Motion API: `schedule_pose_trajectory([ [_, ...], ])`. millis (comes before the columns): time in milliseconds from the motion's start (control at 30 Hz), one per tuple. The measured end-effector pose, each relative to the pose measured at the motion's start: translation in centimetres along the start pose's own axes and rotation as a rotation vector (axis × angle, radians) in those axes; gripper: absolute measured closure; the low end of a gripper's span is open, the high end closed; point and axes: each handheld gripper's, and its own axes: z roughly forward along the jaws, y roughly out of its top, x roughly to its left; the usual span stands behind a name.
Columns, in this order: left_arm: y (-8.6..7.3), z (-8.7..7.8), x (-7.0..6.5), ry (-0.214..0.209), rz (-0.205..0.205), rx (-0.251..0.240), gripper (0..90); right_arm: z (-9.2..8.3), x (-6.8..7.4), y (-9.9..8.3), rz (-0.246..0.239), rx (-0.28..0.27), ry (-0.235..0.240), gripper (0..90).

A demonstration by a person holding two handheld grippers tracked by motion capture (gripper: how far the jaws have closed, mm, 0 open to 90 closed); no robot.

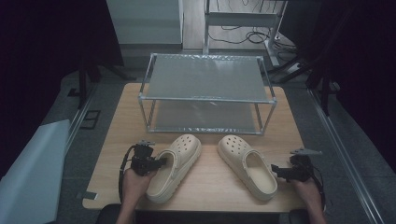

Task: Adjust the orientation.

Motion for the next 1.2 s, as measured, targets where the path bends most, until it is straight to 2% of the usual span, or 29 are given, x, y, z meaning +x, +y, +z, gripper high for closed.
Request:
schedule_pose_trajectory([
  [133,0.1,-0.1,0.8,-0.039,-0.023,0.003,75.9,0.0,0.0,0.0,0.000,0.000,0.000,8.3],
  [367,0.2,-0.2,1.8,-0.125,-0.090,0.000,76.6,0.0,0.0,0.0,0.002,0.000,0.004,8.3],
  [767,1.5,-1.6,1.4,-0.177,-0.086,-0.019,76.4,0.0,-0.1,0.0,0.005,-0.002,0.002,8.2],
  [933,2.4,-2.4,1.2,-0.215,-0.093,-0.025,76.4,0.0,-0.1,0.0,0.005,-0.002,0.003,8.2],
  [1200,3.9,-4.0,0.9,-0.230,-0.101,-0.029,76.4,0.0,-0.1,0.0,0.004,0.000,0.004,8.3],
])
